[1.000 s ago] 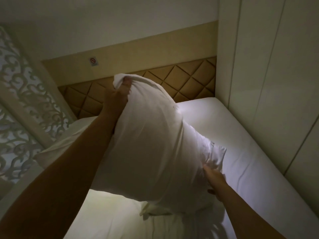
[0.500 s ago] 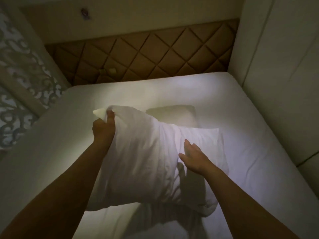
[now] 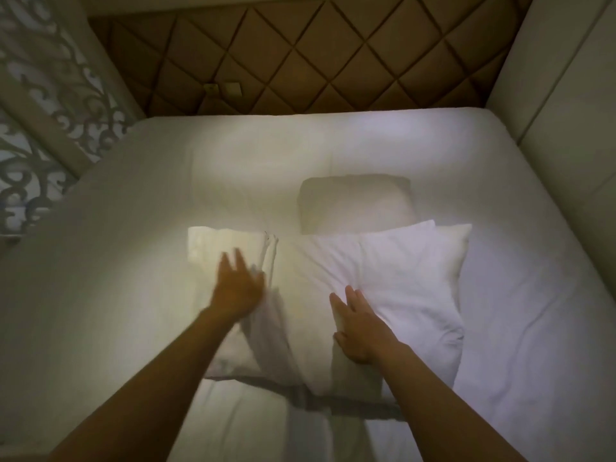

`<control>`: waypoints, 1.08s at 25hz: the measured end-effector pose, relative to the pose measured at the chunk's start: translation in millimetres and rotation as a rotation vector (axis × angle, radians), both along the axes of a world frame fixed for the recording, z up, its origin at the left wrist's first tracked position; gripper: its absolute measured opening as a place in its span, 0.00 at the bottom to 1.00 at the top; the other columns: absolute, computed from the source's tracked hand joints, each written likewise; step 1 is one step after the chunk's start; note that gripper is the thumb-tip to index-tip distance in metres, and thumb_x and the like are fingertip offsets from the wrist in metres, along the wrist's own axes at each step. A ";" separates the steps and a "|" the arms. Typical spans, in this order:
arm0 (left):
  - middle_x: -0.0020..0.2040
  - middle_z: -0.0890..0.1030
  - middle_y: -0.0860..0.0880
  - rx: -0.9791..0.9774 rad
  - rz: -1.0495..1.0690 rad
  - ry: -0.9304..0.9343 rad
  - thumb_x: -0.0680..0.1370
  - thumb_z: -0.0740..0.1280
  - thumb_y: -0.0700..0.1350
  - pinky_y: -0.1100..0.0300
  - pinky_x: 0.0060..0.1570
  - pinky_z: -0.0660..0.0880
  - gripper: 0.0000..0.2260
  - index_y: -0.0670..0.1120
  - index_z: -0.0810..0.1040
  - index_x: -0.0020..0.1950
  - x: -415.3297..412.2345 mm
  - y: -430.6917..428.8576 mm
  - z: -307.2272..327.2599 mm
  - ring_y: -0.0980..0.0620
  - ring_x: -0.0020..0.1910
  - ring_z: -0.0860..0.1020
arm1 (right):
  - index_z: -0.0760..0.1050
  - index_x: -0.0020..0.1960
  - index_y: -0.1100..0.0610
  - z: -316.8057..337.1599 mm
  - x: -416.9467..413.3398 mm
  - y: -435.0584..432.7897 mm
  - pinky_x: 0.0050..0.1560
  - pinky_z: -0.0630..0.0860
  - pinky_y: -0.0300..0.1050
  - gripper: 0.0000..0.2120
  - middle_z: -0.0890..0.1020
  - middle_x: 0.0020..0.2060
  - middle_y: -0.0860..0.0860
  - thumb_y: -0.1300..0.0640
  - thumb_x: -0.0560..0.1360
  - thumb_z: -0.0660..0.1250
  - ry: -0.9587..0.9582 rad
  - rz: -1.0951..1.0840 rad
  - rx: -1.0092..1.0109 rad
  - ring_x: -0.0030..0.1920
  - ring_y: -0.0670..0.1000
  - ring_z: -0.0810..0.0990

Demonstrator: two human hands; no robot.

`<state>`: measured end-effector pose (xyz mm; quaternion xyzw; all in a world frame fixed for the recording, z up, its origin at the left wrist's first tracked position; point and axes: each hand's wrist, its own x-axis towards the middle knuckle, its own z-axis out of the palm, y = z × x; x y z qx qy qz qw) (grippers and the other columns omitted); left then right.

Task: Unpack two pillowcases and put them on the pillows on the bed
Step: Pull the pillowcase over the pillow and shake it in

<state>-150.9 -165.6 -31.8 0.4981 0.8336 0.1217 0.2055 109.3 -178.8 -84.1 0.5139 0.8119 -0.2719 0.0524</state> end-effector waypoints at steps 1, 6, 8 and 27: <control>0.80 0.47 0.41 -0.061 -0.166 0.003 0.80 0.60 0.57 0.43 0.75 0.55 0.35 0.48 0.46 0.80 28.0 -5.1 -8.0 0.38 0.78 0.51 | 0.43 0.80 0.48 0.1 -1.5 -0.3 0.76 0.52 0.53 0.33 0.41 0.80 0.51 0.48 0.82 0.58 0.014 0.013 0.024 0.79 0.55 0.40; 0.79 0.33 0.48 -0.380 -0.482 0.176 0.79 0.52 0.67 0.34 0.73 0.47 0.37 0.56 0.34 0.78 131.0 -17.9 -56.6 0.40 0.78 0.38 | 0.63 0.75 0.52 7.7 21.7 5.5 0.74 0.65 0.51 0.26 0.64 0.76 0.53 0.48 0.79 0.62 -0.015 -0.196 0.313 0.74 0.56 0.65; 0.79 0.32 0.48 -0.397 -0.463 0.212 0.78 0.52 0.67 0.32 0.73 0.46 0.37 0.56 0.33 0.78 143.4 -16.5 -68.1 0.39 0.78 0.37 | 0.63 0.73 0.55 9.8 54.9 17.1 0.68 0.70 0.54 0.28 0.67 0.71 0.56 0.47 0.76 0.64 -0.084 -0.468 0.321 0.68 0.58 0.70; 0.68 0.67 0.43 -0.124 -0.231 -0.122 0.75 0.66 0.60 0.48 0.61 0.72 0.31 0.45 0.61 0.71 244.0 49.3 7.4 0.40 0.65 0.70 | 0.78 0.56 0.52 36.0 83.2 9.7 0.55 0.80 0.45 0.08 0.82 0.48 0.47 0.53 0.80 0.63 0.434 -0.416 -0.191 0.47 0.48 0.81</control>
